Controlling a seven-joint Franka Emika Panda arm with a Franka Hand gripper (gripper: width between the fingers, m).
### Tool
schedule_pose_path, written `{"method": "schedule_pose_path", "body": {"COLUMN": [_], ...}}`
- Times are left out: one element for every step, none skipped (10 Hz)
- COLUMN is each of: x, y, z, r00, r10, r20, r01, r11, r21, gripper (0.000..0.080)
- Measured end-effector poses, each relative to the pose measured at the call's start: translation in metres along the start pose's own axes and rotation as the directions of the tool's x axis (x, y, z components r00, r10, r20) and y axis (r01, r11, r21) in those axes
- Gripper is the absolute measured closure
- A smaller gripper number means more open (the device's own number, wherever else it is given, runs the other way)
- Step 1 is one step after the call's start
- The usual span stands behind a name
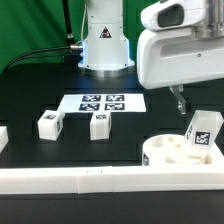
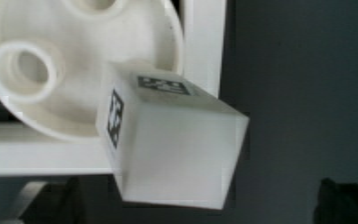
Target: Assemble stool
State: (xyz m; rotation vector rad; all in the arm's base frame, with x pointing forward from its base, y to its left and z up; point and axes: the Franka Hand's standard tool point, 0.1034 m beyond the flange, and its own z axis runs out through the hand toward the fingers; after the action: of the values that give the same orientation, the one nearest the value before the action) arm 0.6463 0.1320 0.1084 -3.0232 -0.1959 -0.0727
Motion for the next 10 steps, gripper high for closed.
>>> {"method": "schedule_pose_path", "body": {"x": [0.0000, 0.0000, 0.0000, -0.0003, -0.0017, -0.0027, -0.0025, -0.0025, -0.0031, -0.0028], "y": [0.0017, 0.0032, 0.0041, 0.0044, 0.0062, 0.0068, 0.0066, 0.0070, 0.0070, 0.0088], "z": [-0.0001, 0.0000, 0.0002, 0.0008, 0.0037, 0.0055, 0.0054, 0.0063, 0.0082, 0.0080], "r00": [0.998, 0.992, 0.982, 0.974, 0.922, 0.874, 0.842, 0.780, 0.739, 0.707], "r10": [-0.056, -0.128, -0.190, -0.225, -0.387, -0.485, -0.539, -0.624, -0.671, -0.705], "r20": [0.000, 0.001, 0.002, 0.003, 0.018, 0.030, 0.040, 0.053, 0.058, 0.059], "r01": [0.056, 0.128, 0.190, 0.225, 0.388, 0.486, 0.540, 0.626, 0.673, 0.707], "r11": [0.998, 0.992, 0.982, 0.974, 0.921, 0.874, 0.841, 0.779, 0.739, 0.706], "r21": [-0.004, -0.007, -0.007, -0.007, -0.025, -0.030, -0.037, -0.041, -0.037, -0.035], "gripper": [0.0151, 0.0151, 0.0151, 0.0151, 0.0151, 0.0151, 0.0151, 0.0151, 0.0151, 0.0151]}}
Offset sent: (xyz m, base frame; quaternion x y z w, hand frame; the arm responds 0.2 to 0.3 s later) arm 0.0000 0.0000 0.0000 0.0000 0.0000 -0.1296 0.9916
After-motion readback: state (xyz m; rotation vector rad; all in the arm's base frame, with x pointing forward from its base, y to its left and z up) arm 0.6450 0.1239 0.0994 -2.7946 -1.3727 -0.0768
